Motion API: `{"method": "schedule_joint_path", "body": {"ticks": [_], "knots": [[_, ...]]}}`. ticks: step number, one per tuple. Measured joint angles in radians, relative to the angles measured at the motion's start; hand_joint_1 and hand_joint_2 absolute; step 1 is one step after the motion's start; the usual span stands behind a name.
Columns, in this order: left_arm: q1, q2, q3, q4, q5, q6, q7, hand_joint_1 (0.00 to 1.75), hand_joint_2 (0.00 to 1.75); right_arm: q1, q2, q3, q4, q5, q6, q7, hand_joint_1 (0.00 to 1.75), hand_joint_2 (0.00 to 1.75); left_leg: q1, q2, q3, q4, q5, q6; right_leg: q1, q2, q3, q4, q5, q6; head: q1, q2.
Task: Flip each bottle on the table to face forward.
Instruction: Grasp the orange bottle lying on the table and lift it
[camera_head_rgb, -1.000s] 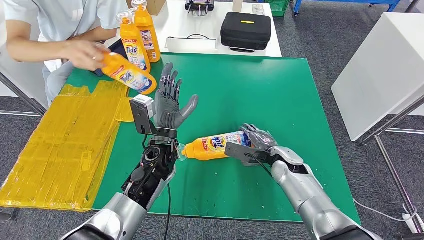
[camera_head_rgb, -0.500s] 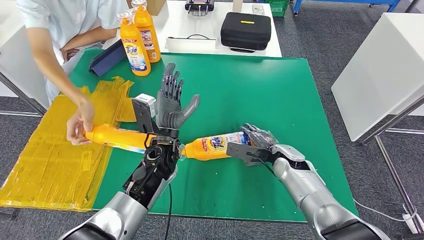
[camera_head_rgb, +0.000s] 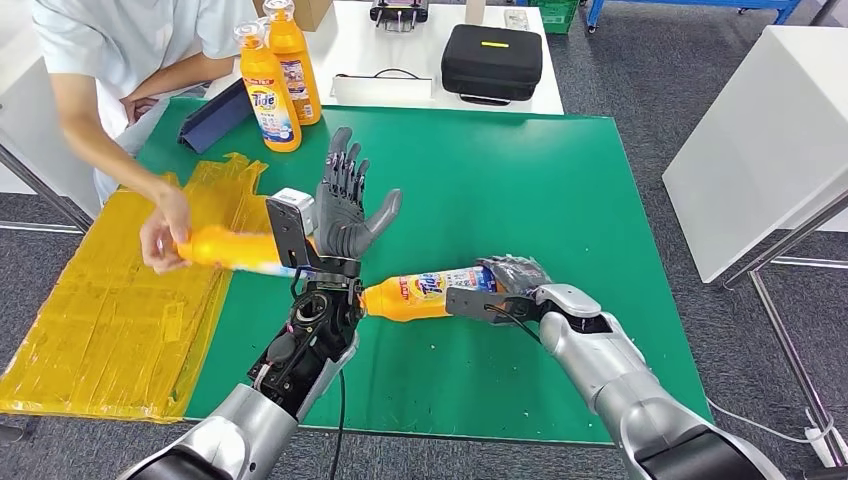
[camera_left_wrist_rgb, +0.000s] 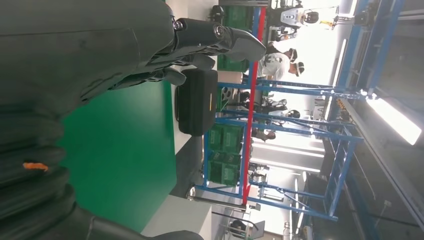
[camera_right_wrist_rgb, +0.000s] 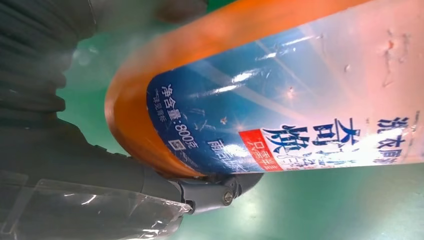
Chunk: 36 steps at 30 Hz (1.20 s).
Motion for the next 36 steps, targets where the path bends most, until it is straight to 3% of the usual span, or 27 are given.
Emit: {"method": "schedule_joint_path", "body": {"ticks": [22,30,36], "knots": [[0.004,0.002,0.0,0.0,0.008,0.007,-0.008,0.0,1.75,-0.024,0.004,0.006,0.022,-0.006,-0.004,-0.028,1.75,1.75,0.0,0.0,0.0,0.0,0.0,0.0,0.0,0.0,0.0,0.0,0.0,0.0,0.0,0.0],[0.011,0.014,0.0,0.0,0.009,0.007,-0.015,0.0,1.75,-0.023,0.0,0.004,0.021,-0.026,-0.075,-0.066,1.75,1.75,0.0,-0.001,0.0,0.0,0.0,0.0,0.0,0.0,0.0,0.0,0.0,0.0,0.0,0.0],[0.016,0.023,0.0,-0.008,0.003,0.006,-0.011,0.0,1.75,0.012,-0.038,-0.007,-0.036,-0.044,-0.134,-0.099,1.75,1.75,0.0,-0.001,0.0,0.0,0.0,0.0,0.0,0.0,0.0,0.0,0.0,0.0,0.0,0.0]]}}
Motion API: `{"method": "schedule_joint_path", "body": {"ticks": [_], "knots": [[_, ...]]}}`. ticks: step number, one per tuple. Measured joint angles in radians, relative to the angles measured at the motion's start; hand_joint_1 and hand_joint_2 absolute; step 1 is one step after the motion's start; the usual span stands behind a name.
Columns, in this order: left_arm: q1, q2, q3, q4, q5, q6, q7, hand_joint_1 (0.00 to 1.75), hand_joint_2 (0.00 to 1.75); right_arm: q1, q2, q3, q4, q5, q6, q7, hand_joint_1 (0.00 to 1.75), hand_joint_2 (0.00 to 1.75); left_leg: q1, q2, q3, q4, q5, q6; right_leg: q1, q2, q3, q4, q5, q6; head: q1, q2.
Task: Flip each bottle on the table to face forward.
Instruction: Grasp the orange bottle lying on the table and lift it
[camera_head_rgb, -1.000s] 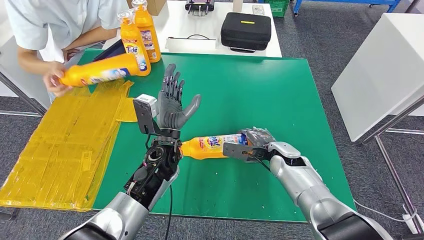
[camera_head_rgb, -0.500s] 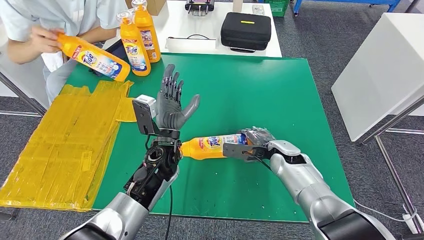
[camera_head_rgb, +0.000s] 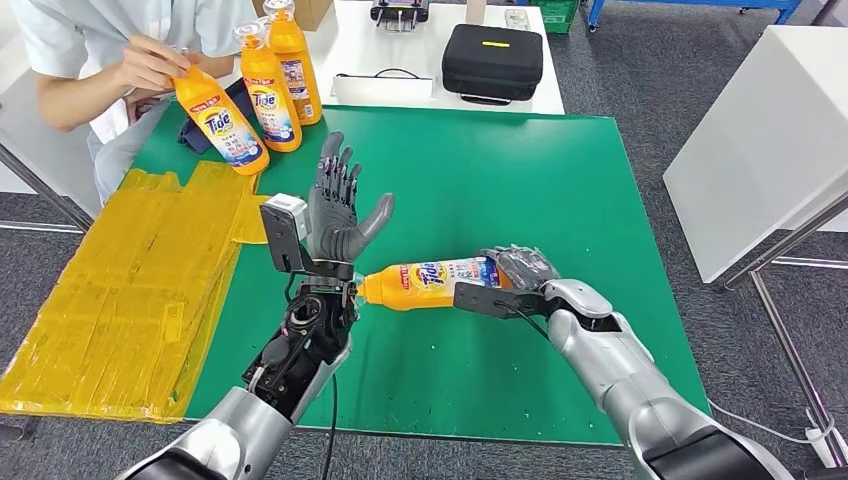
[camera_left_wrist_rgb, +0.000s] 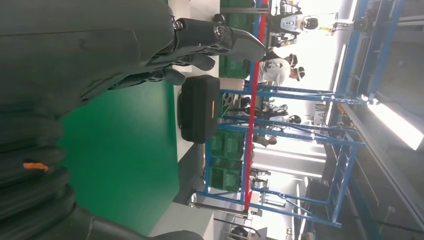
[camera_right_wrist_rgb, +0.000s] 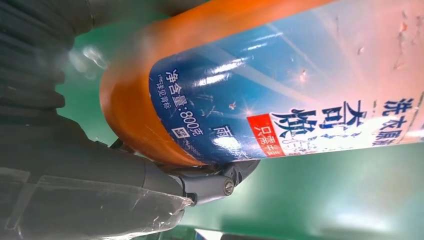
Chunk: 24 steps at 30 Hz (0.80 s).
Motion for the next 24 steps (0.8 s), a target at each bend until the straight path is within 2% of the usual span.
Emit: {"method": "schedule_joint_path", "body": {"ticks": [7,14,20,24], "knots": [[0.01,0.017,0.002,-0.012,-0.003,-0.004,-0.001,0.0,1.75,0.039,-0.067,-0.024,-0.074,-0.016,-0.021,-0.021,1.75,1.75,0.0,0.0,0.0,0.0,0.0,0.0,0.0,0.0,0.0,0.0,0.0,0.0,0.0,0.0],[0.01,0.025,0.002,-0.012,-0.005,-0.008,-0.009,0.0,1.75,0.06,-0.091,-0.041,-0.096,-0.017,-0.046,-0.019,1.75,1.75,0.0,0.0,0.0,0.0,0.0,0.0,0.0,0.0,0.0,0.0,0.0,0.0,0.0,0.0],[0.019,0.033,0.027,-0.014,-0.016,-0.007,-0.014,0.0,1.75,0.111,-0.104,-0.088,-0.171,0.005,-0.183,0.046,1.75,1.75,0.0,0.0,0.0,0.0,0.0,0.0,0.0,0.0,0.0,0.0,0.0,0.0,0.0,0.0],[0.03,0.041,0.044,-0.02,-0.017,-0.009,-0.014,0.0,1.75,0.139,-0.108,-0.118,-0.22,0.011,-0.203,0.055,1.75,1.75,0.0,0.0,0.0,0.0,0.0,0.0,0.0,0.0,0.0,0.0,0.0,0.0,0.0,0.0]]}}
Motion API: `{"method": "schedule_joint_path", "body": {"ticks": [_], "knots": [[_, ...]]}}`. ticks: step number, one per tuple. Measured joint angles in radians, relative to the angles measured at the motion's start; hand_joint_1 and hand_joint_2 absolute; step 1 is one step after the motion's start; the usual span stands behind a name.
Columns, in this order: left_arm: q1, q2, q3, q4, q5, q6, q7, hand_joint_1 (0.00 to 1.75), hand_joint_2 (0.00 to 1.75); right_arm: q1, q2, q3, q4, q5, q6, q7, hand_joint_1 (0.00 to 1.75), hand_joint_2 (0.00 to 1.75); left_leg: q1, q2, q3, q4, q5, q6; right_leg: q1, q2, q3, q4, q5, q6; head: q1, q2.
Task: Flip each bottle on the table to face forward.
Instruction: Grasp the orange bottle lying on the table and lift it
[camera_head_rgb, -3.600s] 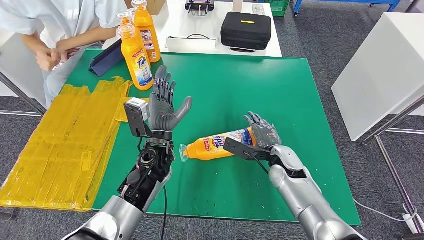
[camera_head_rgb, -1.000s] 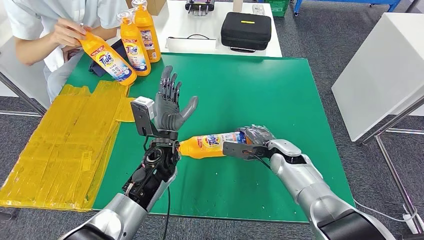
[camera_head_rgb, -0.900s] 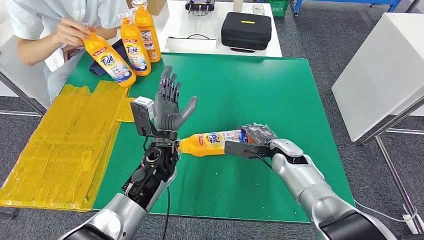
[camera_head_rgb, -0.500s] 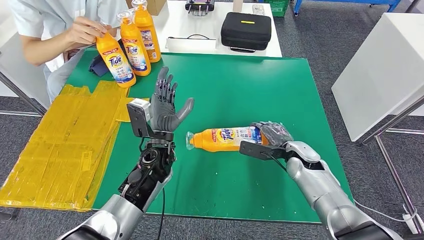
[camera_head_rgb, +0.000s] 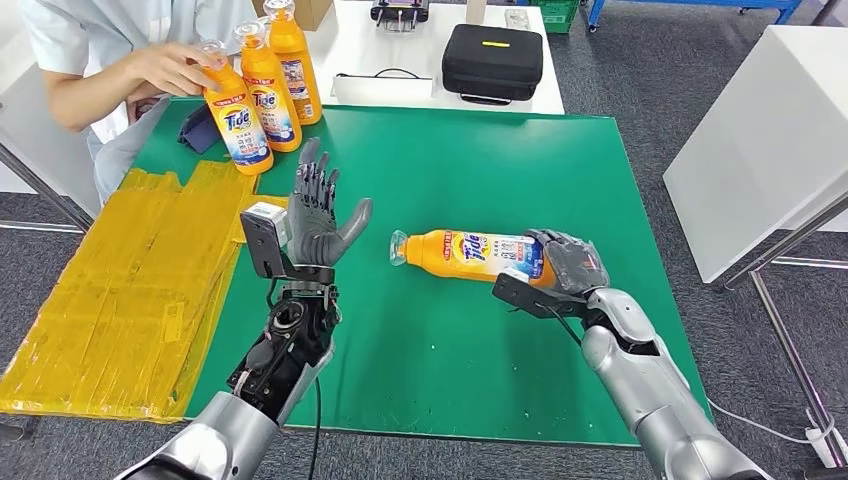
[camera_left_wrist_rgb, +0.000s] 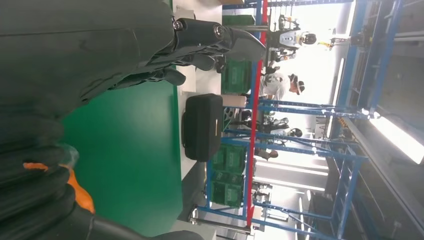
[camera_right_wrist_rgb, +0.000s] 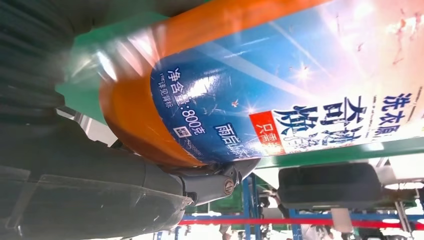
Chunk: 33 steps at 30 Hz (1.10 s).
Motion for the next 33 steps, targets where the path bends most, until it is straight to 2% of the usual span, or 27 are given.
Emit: {"method": "schedule_joint_path", "body": {"ticks": [3,8,14,23,29,33], "knots": [[0.004,0.002,0.006,-0.004,-0.005,0.0,0.0,0.0,1.75,0.017,-0.001,-0.014,-0.028,0.006,-0.018,0.006,1.75,1.75,0.0,0.0,0.0,0.0,0.0,0.0,0.0,0.0,0.0,0.0,0.0,0.0,0.0,0.0],[0.021,0.01,0.036,-0.024,-0.026,0.002,-0.002,0.0,1.75,0.082,0.002,-0.073,-0.142,0.01,-0.105,0.009,1.75,1.75,0.0,0.0,0.0,0.0,0.0,0.0,0.0,0.0,0.0,0.0,0.0,0.0,0.0,0.0],[0.045,0.02,0.081,-0.051,-0.057,-0.012,-0.002,0.0,1.75,0.215,0.024,-0.161,-0.379,0.032,-0.174,0.002,1.75,1.75,0.0,0.0,0.0,0.0,0.0,0.0,0.0,0.0,0.0,0.0,-0.001,0.0,0.0,0.0],[0.048,0.017,0.114,-0.059,-0.087,-0.048,0.009,0.0,1.75,0.411,0.103,-0.229,-0.748,0.109,-0.244,-0.018,1.75,1.75,0.0,0.0,0.0,0.0,-0.001,0.0,0.0,0.0,-0.001,0.0,-0.001,0.0,0.0,0.0],[0.048,0.012,0.13,-0.057,-0.051,-0.152,0.034,0.0,1.75,0.455,0.122,-0.239,-0.866,0.106,-0.264,-0.038,1.75,1.75,0.0,0.0,0.0,0.0,-0.001,0.0,0.0,0.0,-0.001,0.0,0.0,0.0,0.0,0.0],[0.048,0.01,0.125,-0.047,-0.018,-0.328,0.053,0.0,1.75,0.452,0.131,-0.238,-0.873,0.097,-0.261,-0.049,1.75,1.75,0.0,0.0,0.0,0.0,0.0,0.0,0.0,0.0,-0.001,0.0,0.0,0.0,0.0,0.0]]}}
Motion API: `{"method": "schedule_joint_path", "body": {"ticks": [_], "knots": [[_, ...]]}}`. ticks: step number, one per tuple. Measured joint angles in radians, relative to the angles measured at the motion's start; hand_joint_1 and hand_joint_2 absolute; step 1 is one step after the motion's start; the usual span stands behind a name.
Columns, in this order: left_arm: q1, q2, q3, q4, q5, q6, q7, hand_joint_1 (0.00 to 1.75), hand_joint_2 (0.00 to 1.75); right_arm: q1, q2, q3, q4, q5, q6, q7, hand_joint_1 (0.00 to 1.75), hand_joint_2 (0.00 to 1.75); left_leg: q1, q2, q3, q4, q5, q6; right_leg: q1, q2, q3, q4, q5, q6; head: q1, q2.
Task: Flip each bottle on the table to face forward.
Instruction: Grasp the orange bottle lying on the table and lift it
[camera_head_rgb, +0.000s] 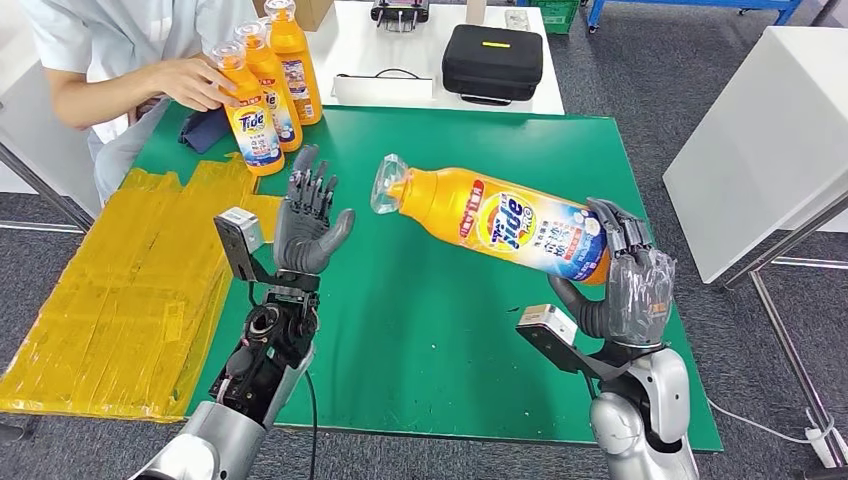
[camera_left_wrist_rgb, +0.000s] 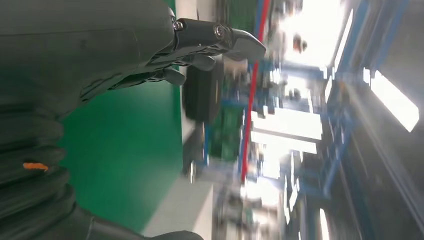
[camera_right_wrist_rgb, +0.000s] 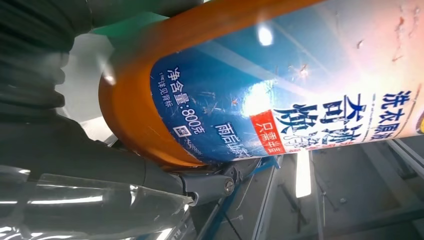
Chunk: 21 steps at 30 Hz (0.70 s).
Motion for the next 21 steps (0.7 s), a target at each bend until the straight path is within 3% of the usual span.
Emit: {"method": "schedule_joint_path", "body": {"ticks": [3,12,21], "knots": [[0.0,0.0,-0.016,0.009,0.009,-0.109,0.002,0.0,1.75,-0.007,0.006,0.0,0.0,-0.003,0.006,-0.005,1.75,1.75,0.0,0.0,0.0,0.0,0.0,0.0,0.0,0.0,0.0,0.0,0.0,0.0,0.0,0.0],[0.003,0.007,-0.05,0.017,0.013,-0.269,-0.02,0.0,1.75,-0.016,0.02,0.001,0.0,0.0,0.039,-0.014,1.75,1.75,0.0,0.0,0.0,0.0,0.0,0.0,0.0,0.0,0.0,0.0,0.0,0.0,0.0,0.0],[0.008,0.008,-0.054,0.016,-0.004,-0.31,-0.026,0.0,1.75,-0.016,0.035,0.001,0.0,0.015,0.054,-0.009,1.75,1.75,0.0,0.0,0.0,0.0,0.0,0.0,0.0,0.0,0.0,0.0,0.0,0.0,0.0,0.0]]}}
